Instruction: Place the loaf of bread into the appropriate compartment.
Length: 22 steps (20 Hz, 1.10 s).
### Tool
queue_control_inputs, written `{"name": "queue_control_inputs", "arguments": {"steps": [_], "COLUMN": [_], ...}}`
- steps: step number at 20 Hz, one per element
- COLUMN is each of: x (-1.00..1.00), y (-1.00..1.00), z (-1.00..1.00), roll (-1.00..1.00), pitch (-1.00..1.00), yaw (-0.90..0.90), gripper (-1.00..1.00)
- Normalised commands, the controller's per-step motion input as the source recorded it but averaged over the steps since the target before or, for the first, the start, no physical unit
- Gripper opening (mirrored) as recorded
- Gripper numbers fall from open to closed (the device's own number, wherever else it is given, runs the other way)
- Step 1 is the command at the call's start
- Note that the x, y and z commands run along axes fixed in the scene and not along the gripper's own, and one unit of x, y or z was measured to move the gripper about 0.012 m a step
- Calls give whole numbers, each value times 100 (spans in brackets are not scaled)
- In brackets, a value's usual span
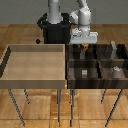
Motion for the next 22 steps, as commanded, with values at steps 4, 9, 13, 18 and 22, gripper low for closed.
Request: {"name": "queue_control_inputs", "arguments": {"steps": [4,9,13,18,22], "x": [75,100,0,0,0], "y": [0,0,0,0,0], "z": [0,0,0,0,0], "roll": [0,0,0,0,0], "pitch": [0,0,0,0,0], "yaw": [0,0,0,0,0], "gripper": [-100,-100,100,100,100]}}
